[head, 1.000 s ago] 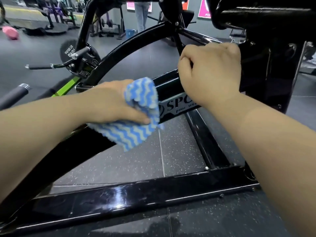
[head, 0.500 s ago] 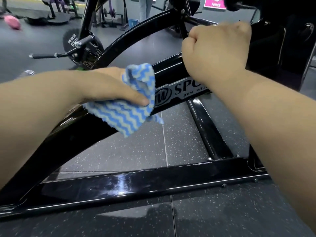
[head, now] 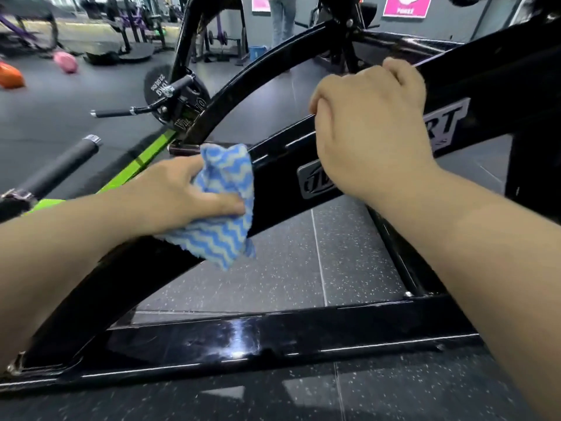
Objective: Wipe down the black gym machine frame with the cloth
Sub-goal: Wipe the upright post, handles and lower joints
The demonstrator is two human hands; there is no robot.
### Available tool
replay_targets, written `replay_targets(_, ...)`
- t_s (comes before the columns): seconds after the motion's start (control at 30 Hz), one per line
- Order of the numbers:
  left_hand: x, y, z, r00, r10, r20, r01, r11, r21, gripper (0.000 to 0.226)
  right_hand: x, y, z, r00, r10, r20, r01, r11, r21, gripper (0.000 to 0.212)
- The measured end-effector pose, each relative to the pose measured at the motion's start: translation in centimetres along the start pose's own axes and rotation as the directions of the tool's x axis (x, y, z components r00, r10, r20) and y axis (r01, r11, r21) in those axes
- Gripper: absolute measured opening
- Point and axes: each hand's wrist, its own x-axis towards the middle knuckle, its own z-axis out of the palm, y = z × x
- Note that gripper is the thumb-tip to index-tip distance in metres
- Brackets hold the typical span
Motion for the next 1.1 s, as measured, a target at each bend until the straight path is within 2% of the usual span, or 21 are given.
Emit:
replay_targets(0.1,0.2,0.0,-0.4,0.999,-0.029,0.041,0.029,1.0,0.007,0.045,0.2,-0.4,0.0,1.0,0.028,-0.012,-0.028,1.0,-0.008,0.036)
replay_targets(0.23,2.1,4.4,-0.5,0.989,0.133,0.069,-0.134,0.991,0.01,0.062,1.3,-0.5,-1.0,0.996,0.044,0.075,-0.045,0.999,0.013,0.031)
replay_targets(0.3,2.3,5.2,-0.5,0.984,0.149,0.1,-0.14,0.986,-0.091,0.054,1.3,-0.2,-1.4,0.995,0.05,0.089,-0.054,0.998,0.04,0.028)
replay_targets(0.37,1.9,4.1,-0.4,0.984,0.137,0.11,-0.121,0.983,-0.141,0.038,0.5,-0.2,-1.0,0.998,0.012,0.058,-0.011,1.0,-0.024,0.031)
replay_targets(0.43,1.1,1.7,-0.6,0.993,0.099,0.069,-0.093,0.992,-0.088,0.028,-0.3,-0.3,-0.4,1.0,0.007,0.012,-0.006,0.996,-0.089,0.036)
replay_targets(0.53,-0.5,-1.3,-0.9,1.0,-0.028,0.001,0.028,0.996,0.088,0.045,-0.7,-0.9,0.4,0.996,0.085,-0.034,-0.087,0.994,-0.064,0.035)
replay_targets(0.57,-0.6,-1.4,-0.9,1.0,-0.016,-0.018,0.018,0.99,0.141,0.046,-0.6,-1.3,0.7,0.992,0.113,-0.057,-0.116,0.992,-0.048,0.034)
replay_targets(0.6,-0.4,-0.7,-0.6,0.999,0.038,-0.027,-0.033,0.984,0.173,0.045,-0.7,-1.6,1.0,0.986,0.138,-0.09,-0.141,0.989,-0.032,0.033)
replay_targets(0.67,0.8,1.9,0.2,0.97,0.245,-0.015,-0.235,0.945,0.228,0.048,-0.7,-2.0,1.3,0.971,0.179,-0.156,-0.182,0.983,-0.002,0.031)
replay_targets(0.73,1.9,4.6,1.1,0.914,0.404,-0.029,-0.385,0.888,0.251,0.047,-0.5,-1.9,1.0,0.973,0.187,-0.133,-0.19,0.982,-0.007,0.033)
replay_targets(0.77,2.3,5.3,1.2,0.906,0.422,-0.041,-0.401,0.883,0.246,0.046,-0.5,-1.9,0.8,0.979,0.182,-0.09,-0.184,0.983,-0.008,0.036)
replay_targets(0.83,2.2,4.8,1.0,0.927,0.373,-0.047,-0.355,0.909,0.219,0.053,-0.9,-1.8,0.5,0.988,0.155,-0.02,-0.155,0.988,0.004,0.04)
replay_targets(1.0,0.9,-0.9,0.5,0.981,0.19,-0.027,-0.181,0.962,0.207,0.057,-1.5,-2.2,0.7,0.985,0.168,-0.032,-0.165,0.983,0.079,0.041)
replay_targets(1.1,-0.5,-3.5,1.6,0.97,0.163,-0.18,-0.125,0.971,0.206,0.083,-1.6,-2.6,0.8,0.987,0.156,-0.046,-0.149,0.98,0.131,0.039)
